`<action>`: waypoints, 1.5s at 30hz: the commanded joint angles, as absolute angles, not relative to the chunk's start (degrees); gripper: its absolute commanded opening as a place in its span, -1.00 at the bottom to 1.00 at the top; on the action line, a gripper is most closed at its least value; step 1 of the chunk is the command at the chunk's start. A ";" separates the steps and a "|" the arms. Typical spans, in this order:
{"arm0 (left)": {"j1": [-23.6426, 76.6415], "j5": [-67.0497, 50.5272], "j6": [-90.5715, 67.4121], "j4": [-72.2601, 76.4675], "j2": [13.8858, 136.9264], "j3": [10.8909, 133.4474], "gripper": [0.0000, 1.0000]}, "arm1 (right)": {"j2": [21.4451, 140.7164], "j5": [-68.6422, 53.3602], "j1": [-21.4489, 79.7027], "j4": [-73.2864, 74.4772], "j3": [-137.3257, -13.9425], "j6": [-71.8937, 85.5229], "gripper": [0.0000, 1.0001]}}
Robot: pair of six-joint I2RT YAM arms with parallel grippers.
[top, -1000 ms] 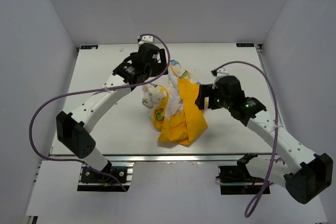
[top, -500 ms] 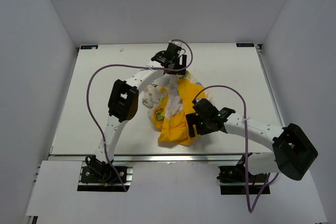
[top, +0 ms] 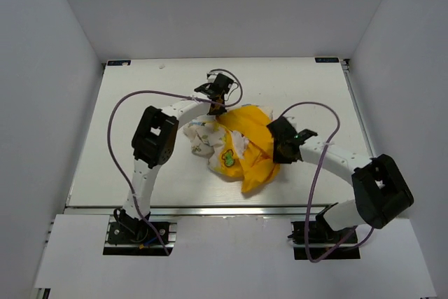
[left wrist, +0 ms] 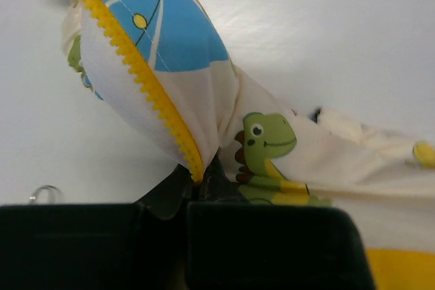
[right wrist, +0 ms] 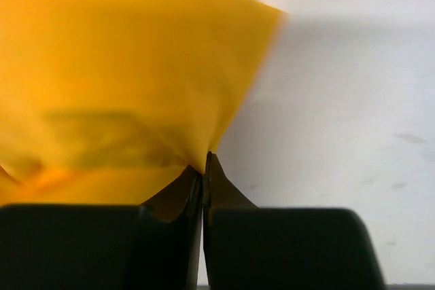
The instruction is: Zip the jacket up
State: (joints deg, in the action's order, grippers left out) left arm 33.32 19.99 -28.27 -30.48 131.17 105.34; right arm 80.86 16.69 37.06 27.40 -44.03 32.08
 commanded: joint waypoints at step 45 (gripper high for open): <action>34.19 -28.73 11.52 -30.68 124.00 107.75 0.96 | 59.67 2.61 18.19 -1.47 -27.60 44.12 0.79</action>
